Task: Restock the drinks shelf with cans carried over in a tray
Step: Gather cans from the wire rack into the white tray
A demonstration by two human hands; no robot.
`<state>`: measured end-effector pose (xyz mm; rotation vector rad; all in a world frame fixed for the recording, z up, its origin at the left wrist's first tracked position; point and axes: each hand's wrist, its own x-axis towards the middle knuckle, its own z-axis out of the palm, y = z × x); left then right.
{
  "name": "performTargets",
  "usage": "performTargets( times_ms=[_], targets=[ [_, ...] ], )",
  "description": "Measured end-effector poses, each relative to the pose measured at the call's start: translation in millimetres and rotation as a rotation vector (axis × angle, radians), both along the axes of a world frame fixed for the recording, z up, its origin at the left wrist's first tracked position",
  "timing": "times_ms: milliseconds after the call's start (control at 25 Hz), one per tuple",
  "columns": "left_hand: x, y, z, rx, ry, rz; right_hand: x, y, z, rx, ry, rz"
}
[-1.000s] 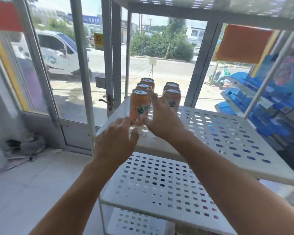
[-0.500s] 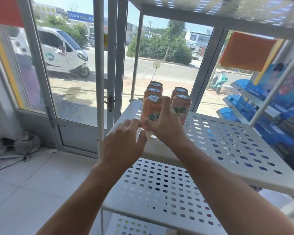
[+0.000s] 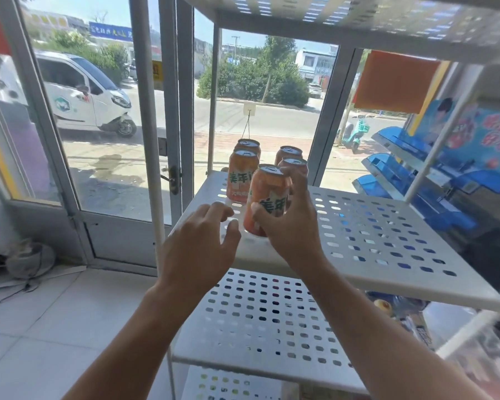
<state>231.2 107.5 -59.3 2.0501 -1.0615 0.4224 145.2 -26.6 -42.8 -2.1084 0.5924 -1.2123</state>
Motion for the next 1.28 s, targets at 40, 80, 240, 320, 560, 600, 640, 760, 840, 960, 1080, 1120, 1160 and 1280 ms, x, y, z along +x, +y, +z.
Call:
performTargets(
  times_ms=[40, 80, 240, 320, 560, 600, 640, 760, 840, 960, 1080, 1120, 1160, 1280],
  targets=[
    [-5, -3, 2, -0.011, 0.002, -0.014, -12, 0, 2, 0.000, 0.014, -0.007],
    [-12, -8, 5, -0.021, 0.003, -0.037, -26, 0, 4, 0.003, 0.034, -0.027],
    [-49, -34, 12, -0.033, -0.005, -0.153, -93, -4, 8, 0.064, 0.056, -0.107],
    [-73, -48, 13, -0.039, 0.000, -0.237, -131, -6, 6, 0.102, 0.060, -0.162],
    [-171, -98, 7, 0.012, 0.006, -0.506, -256, -9, -12, 0.208, 0.065, -0.369],
    [-189, -105, 4, 0.030, 0.010, -0.553, -277, -8, -17, 0.215, 0.063, -0.396],
    [-207, -112, 1, 0.047, 0.005, -0.596, -297, -6, -22, 0.232, 0.068, -0.425],
    [-254, -126, -12, 0.086, -0.036, -0.702, -351, 3, -39, 0.304, 0.090, -0.513],
    [-287, -133, -25, 0.130, -0.033, -0.778, -387, 10, -54, 0.350, 0.100, -0.593],
    [-334, -140, -44, 0.209, -0.022, -0.893, -435, 26, -79, 0.437, 0.127, -0.709],
    [-372, -139, -62, 0.262, -0.015, -0.982, -474, 42, -107, 0.554, 0.137, -0.795],
    [-385, -138, -68, 0.281, -0.018, -1.003, -485, 48, -118, 0.604, 0.129, -0.809],
    [-396, -137, -74, 0.306, -0.025, -1.022, -494, 53, -128, 0.655, 0.116, -0.814],
    [-424, -134, -90, 0.401, -0.044, -1.063, -516, 70, -162, 0.778, 0.110, -0.847]
  ],
)
